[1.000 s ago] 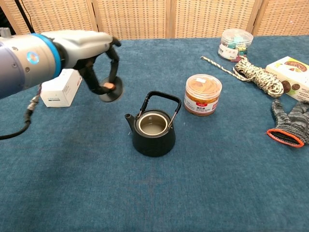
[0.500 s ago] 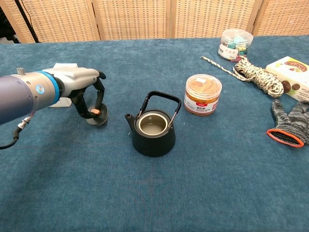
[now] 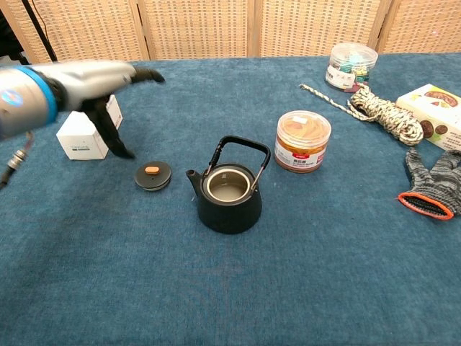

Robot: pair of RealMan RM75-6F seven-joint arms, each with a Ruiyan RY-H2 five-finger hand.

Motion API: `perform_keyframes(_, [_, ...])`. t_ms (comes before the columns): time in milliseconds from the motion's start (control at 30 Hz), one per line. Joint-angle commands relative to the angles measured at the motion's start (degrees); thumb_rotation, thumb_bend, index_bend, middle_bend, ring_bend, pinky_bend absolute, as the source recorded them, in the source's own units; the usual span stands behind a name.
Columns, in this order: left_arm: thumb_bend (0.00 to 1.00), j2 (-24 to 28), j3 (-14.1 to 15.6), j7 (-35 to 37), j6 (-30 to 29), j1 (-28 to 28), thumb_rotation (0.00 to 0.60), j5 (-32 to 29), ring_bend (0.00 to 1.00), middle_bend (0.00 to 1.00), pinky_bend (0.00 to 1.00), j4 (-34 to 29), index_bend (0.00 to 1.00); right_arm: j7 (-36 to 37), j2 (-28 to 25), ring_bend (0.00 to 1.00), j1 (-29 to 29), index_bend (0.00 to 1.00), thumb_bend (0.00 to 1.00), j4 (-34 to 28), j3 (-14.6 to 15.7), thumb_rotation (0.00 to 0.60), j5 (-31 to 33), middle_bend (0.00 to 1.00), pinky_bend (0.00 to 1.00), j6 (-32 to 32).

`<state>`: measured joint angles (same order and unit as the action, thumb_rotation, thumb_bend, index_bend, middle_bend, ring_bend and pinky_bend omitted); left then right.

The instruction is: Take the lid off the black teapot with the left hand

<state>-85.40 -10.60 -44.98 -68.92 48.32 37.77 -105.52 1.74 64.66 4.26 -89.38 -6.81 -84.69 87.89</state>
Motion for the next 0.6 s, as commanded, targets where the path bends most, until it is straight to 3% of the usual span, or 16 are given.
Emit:
perform_keyframes(33, [0.06,10.1,4.5,8.1,-6.6,-7.4,0.6,15.5,0.0,0.0,0.0,-6.7,0.0,-0.1,-0.1,0.0,-0.1,0.0,0.0,-0.3,0.1,0.6,-0.2,0.0,0.0,0.2])
perform_keyframes(233, [0.05,18.1,10.2,23.7,-13.8,-17.5,0.6,30.9,0.0,0.0,0.0,-2.0,0.0,-0.6,-0.1,0.0,-0.4,0.0,0.0,-0.9,0.3,0.6,-1.2,0.0,0.0,1.3])
perform_keyframes(333, [0.05,19.7,13.1,33.4,-17.2,-22.9,0.6,36.3,0.0,0.0,0.0,4.4,0.0,-0.9,-0.3,0.0,-0.8,0.0,0.0,-1.2,0.7,0.6,-2.0,0.0,0.0,2.1])
perform_keyframes(600, [0.05,16.9,14.6,53.0,-24.0,-33.4,0.6,40.5,0.0,0.0,0.0,19.9,0.0,-2.4,0.1,0.0,-0.9,0.0,0.0,-1.4,1.2,0.6,-3.0,0.0,0.0,2.4])
